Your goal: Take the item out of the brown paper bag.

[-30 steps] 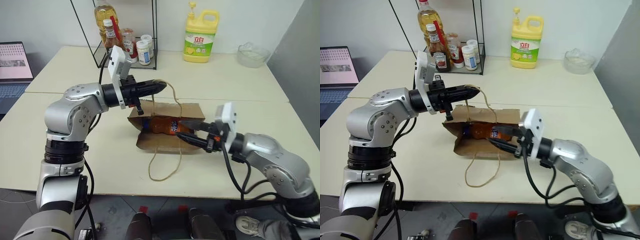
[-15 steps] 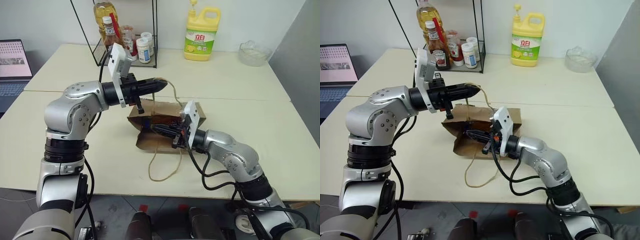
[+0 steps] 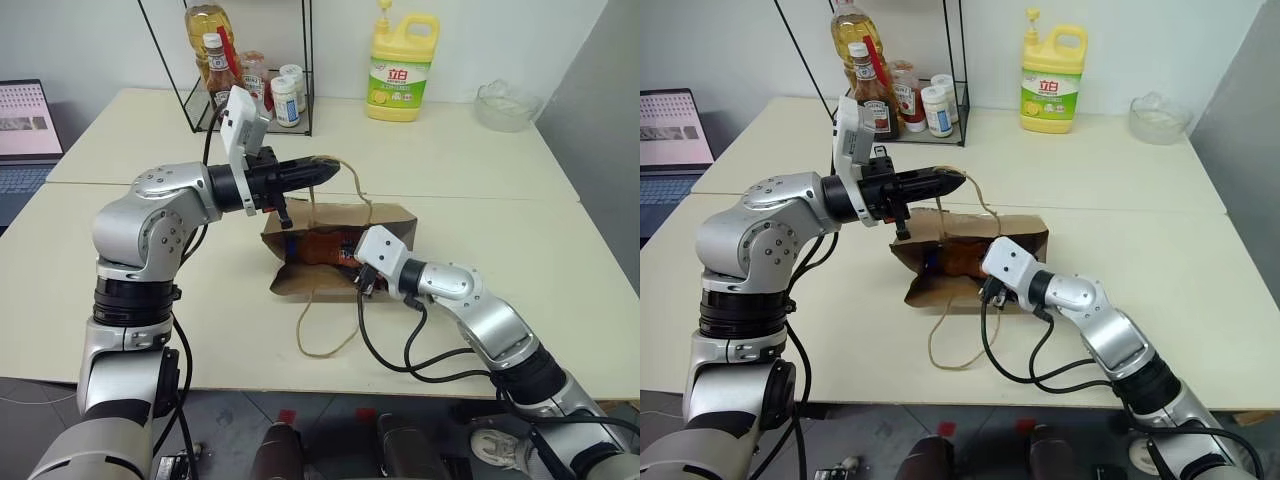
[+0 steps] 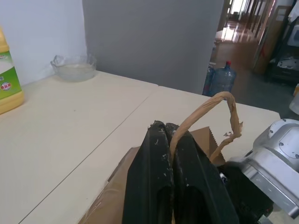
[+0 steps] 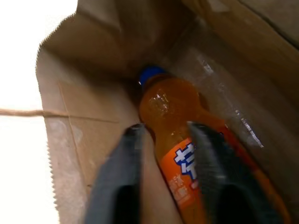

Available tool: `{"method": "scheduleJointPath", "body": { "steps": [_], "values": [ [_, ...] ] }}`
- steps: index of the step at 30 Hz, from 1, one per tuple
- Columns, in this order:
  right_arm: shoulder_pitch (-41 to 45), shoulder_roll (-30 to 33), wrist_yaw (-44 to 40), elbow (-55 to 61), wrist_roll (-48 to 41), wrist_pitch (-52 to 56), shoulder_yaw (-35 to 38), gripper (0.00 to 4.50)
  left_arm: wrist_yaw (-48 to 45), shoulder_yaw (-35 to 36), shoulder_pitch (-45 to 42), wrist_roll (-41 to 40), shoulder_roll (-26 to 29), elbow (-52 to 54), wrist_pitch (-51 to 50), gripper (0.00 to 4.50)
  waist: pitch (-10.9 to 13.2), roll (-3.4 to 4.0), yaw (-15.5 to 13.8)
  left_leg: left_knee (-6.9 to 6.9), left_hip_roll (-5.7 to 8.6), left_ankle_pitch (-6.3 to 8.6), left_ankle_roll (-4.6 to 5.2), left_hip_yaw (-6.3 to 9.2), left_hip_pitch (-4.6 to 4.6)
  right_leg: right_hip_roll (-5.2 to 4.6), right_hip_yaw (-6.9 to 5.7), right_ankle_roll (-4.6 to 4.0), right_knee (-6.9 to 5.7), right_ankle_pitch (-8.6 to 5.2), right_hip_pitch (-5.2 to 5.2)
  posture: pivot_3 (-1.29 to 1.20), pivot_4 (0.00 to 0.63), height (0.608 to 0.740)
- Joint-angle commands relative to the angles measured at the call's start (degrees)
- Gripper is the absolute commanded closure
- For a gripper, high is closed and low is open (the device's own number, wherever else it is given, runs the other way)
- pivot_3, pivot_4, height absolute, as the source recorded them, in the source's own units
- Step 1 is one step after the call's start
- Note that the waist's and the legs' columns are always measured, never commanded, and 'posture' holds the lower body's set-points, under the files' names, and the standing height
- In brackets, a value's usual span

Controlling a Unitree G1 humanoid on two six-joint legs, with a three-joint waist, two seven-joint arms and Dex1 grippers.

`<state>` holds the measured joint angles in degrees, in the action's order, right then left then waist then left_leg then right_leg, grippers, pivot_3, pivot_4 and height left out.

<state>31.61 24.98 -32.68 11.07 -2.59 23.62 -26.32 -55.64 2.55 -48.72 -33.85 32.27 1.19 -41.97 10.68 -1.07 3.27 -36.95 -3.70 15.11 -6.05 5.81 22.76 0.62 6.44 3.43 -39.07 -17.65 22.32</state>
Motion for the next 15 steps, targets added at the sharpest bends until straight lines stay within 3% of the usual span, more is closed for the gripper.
{"method": "scheduleJointPath", "body": {
  "steps": [1,5,15],
  "values": [
    [2.41,1.07,-0.02,-1.59,6.78,-3.58,-1.72,1.52,-0.01,0.21,-0.63,-0.63,-0.34,1.99,0.99,4.50,0.00,0.00,0.00,0.00,0.00,0.00,0.00,0.00,0.00,0.00,0.00,0.00,0.00,0.00,0.00,0.00,0.150,0.740],
    [3.90,1.09,0.25,-3.95,12.51,-5.95,-3.20,0.10,0.00,0.22,-0.62,-0.86,-0.79,2.48,0.76,4.50,0.00,0.00,-0.01,-0.01,0.01,-0.01,-0.01,0.00,0.01,-0.01,-0.01,0.00,0.01,0.00,-0.01,0.00,0.150,0.740],
    [6.69,1.34,-4.09,-10.26,21.77,-3.77,-5.88,0.04,0.08,0.29,-0.59,-0.75,-1.26,2.70,1.09,4.50,0.00,0.00,0.01,-0.01,0.01,-0.03,-0.05,0.01,-0.01,-0.02,-0.02,0.00,-0.01,0.00,-0.02,0.00,0.150,0.740]
  ]
}}
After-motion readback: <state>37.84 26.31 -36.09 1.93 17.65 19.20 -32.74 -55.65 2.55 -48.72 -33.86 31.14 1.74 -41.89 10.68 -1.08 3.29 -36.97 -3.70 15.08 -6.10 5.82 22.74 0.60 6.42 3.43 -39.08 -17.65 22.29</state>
